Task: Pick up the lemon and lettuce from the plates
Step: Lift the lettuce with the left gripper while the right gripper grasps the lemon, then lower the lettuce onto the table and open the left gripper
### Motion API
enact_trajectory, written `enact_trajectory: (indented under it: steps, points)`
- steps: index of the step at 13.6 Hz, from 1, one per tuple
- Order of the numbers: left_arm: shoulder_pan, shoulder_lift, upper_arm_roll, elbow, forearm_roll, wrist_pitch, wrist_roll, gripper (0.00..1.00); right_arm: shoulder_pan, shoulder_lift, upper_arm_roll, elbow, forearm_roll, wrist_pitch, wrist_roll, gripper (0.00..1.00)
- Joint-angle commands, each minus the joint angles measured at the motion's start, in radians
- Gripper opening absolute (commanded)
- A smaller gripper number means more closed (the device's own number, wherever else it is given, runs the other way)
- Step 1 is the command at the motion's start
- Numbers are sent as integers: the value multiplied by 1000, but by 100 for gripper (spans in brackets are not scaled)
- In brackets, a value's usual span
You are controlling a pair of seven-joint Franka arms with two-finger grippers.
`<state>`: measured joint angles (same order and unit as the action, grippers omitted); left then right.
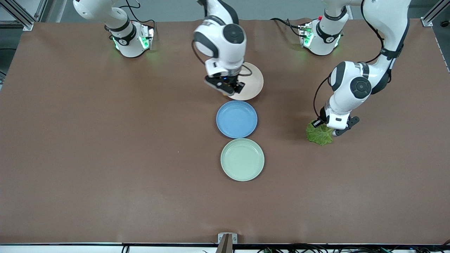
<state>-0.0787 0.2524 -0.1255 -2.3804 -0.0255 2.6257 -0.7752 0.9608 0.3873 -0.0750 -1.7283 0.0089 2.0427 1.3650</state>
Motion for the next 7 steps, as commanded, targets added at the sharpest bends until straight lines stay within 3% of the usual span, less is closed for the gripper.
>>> enact_trajectory:
  steps: [1, 2, 3, 4, 5, 7]
  points:
    - [3, 5, -5, 3, -21, 17, 19, 17, -124, -79, 14, -101, 14, -16, -214, 0]
    - [3, 2, -5, 10, -16, 14, 25, 61, -187, -109, 14, -149, 3, -7, -309, 0]
    - [3, 4, -5, 18, -7, 14, 63, 86, -245, -138, 14, -186, 3, 1, -411, 0]
    - [3, 1, -5, 29, -8, 8, 114, 89, -308, -165, 14, -220, 3, 11, -522, 1]
    - [3, -4, -5, 44, -8, -16, 146, 100, -386, -189, 14, -261, 2, 33, -638, 0]
    - [3, -33, -5, 93, -7, -132, 192, 100, -517, -200, 14, -330, 3, 118, -848, 1]
